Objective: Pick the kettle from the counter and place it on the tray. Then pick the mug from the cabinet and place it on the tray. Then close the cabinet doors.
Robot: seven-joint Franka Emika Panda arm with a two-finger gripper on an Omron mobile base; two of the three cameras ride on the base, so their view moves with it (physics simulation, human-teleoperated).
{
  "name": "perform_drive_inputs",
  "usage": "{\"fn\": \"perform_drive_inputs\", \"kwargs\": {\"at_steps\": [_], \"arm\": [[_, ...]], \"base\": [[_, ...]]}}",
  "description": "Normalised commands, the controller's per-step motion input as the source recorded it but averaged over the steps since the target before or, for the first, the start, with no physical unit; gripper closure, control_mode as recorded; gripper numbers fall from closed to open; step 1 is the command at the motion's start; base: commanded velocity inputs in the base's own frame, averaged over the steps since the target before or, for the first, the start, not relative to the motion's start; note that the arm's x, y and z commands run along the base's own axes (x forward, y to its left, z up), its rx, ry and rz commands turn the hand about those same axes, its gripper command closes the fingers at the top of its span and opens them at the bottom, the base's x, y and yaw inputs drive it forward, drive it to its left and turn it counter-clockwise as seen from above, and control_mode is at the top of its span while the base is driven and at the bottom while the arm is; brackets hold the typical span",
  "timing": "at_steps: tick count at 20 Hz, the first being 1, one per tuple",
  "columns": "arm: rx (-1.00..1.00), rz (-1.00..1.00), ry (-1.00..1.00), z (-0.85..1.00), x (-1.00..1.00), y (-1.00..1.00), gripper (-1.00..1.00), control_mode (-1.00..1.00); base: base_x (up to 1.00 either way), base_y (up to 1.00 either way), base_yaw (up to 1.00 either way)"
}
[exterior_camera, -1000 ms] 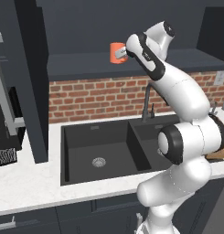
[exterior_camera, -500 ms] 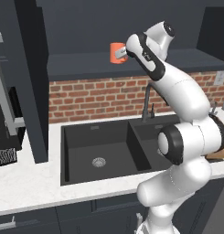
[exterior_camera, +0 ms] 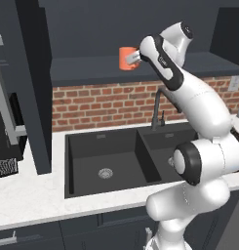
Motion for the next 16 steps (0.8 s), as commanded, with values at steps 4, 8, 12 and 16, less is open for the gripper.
{"fn": "perform_drive_inputs", "kwargs": {"at_steps": [4,8,12,16], "arm": [[0.00,0.01,-0.01,0.00,-0.85,-0.08,1.00,-1.00],[0.00,-0.02,0.00,0.00,-0.95,-0.15,1.00,-1.00],[0.00,-0.25,0.02,0.09,-0.96,-0.21,1.00,-1.00],[0.01,-0.32,0.06,0.13,-0.95,-0.21,1.00,-1.00]], "base": [[0.00,0.00,0.00],[0.00,0.00,0.00],[0.00,0.00,0.00],[0.00,0.00,0.00]]}}
